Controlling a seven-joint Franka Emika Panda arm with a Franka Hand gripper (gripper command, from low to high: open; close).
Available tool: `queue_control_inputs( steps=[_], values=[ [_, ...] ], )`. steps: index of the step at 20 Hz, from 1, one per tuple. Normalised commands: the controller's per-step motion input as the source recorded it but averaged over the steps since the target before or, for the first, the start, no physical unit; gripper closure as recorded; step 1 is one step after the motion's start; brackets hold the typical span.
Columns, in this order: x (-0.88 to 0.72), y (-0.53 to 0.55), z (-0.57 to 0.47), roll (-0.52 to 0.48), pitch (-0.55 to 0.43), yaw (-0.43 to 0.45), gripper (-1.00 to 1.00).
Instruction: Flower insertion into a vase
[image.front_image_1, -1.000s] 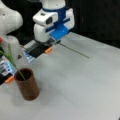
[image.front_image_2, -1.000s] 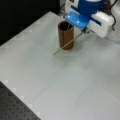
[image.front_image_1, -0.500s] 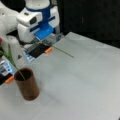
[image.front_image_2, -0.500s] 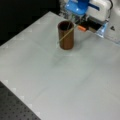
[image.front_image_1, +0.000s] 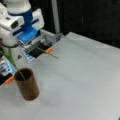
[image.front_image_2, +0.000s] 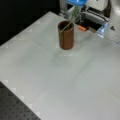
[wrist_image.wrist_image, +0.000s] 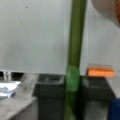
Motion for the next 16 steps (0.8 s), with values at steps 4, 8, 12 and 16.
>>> queue_control_inputs(
  steps=[4,8,12,16],
  values=[
    [-0.39,-0.26,-0.08,-0.055,-0.066,0.128,1.00],
    [-0.30,-0.25,-0.08,-0.095,-0.020,0.125,1.00],
    [-0.34,-0.44,-0.10,-0.082,-0.003,0.140,1.00],
    [-0.34,-0.53,-0.07,-0.032,-0.008,0.139,1.00]
  ],
)
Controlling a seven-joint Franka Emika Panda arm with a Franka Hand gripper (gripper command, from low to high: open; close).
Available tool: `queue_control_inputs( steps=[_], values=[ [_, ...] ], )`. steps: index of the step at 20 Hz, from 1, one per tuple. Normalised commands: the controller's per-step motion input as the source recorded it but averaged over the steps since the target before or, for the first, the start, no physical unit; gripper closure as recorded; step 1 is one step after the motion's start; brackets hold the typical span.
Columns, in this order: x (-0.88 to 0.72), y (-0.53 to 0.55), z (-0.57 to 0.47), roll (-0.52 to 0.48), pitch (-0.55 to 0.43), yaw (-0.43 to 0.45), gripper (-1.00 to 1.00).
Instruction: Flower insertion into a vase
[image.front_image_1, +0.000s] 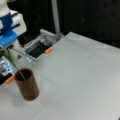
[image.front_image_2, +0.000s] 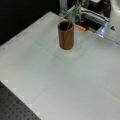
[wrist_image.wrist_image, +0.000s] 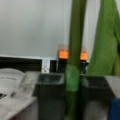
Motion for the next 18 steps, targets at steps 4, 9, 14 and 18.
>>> queue_control_inputs(
  steps=[4,9,14,18],
  values=[
    [-0.24,-0.37,-0.04,0.001,-0.019,0.118,1.00],
    [-0.16,-0.31,0.01,-0.032,0.003,0.098,1.00],
    [-0.07,-0.14,0.05,-0.060,0.177,0.034,1.00],
    [0.05,0.00,0.10,-0.043,0.403,-0.024,1.00]
  ],
)
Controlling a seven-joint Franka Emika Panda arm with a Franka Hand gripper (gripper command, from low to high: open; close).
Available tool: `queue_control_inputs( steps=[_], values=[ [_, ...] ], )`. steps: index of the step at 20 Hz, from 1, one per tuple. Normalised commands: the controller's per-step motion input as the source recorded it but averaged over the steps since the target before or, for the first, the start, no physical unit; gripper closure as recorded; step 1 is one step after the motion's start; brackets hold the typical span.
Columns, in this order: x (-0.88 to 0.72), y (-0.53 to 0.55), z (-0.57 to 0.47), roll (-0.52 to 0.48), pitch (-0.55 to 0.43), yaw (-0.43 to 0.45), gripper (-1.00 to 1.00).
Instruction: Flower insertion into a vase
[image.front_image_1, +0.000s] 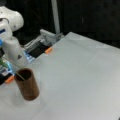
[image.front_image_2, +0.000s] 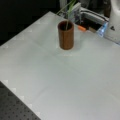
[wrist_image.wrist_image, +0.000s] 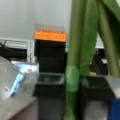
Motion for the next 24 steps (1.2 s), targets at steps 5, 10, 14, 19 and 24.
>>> queue_control_inputs(
  steps=[5,10,14,19,24],
  values=[
    [0.23,0.03,0.22,-0.045,0.576,-0.061,1.00],
    [0.42,-0.09,0.27,-0.037,0.706,-0.093,1.00],
    [0.47,-0.23,0.24,0.003,0.732,-0.131,1.00],
    [0.45,-0.26,0.17,-0.039,0.712,-0.164,1.00],
    [0.35,-0.17,0.11,-0.067,0.658,-0.161,1.00]
  ],
)
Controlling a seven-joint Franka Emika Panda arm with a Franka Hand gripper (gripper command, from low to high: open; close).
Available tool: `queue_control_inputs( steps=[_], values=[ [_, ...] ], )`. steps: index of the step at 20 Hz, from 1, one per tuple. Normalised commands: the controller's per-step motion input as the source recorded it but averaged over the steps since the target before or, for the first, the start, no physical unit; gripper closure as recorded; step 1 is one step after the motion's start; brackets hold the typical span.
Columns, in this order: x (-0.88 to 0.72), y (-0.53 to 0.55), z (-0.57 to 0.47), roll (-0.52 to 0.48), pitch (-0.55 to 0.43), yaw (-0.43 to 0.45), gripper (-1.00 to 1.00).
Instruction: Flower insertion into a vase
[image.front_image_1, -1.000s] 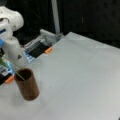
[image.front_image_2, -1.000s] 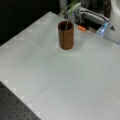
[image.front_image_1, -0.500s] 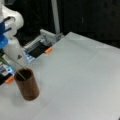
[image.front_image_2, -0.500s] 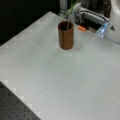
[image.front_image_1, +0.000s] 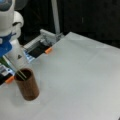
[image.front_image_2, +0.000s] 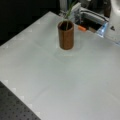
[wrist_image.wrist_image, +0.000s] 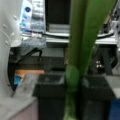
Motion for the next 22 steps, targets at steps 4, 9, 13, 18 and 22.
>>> queue_control_inputs(
  steps=[4,9,13,18,22],
  values=[
    [0.27,-0.12,0.08,-0.110,0.520,-0.092,1.00],
    [0.19,-0.02,0.04,-0.143,0.379,-0.027,1.00],
    [0.12,0.08,0.05,-0.170,0.300,-0.001,1.00],
    [0.09,0.08,0.04,-0.170,0.225,-0.010,1.00],
    [0.01,0.10,0.10,-0.161,0.216,-0.033,1.00]
  ],
)
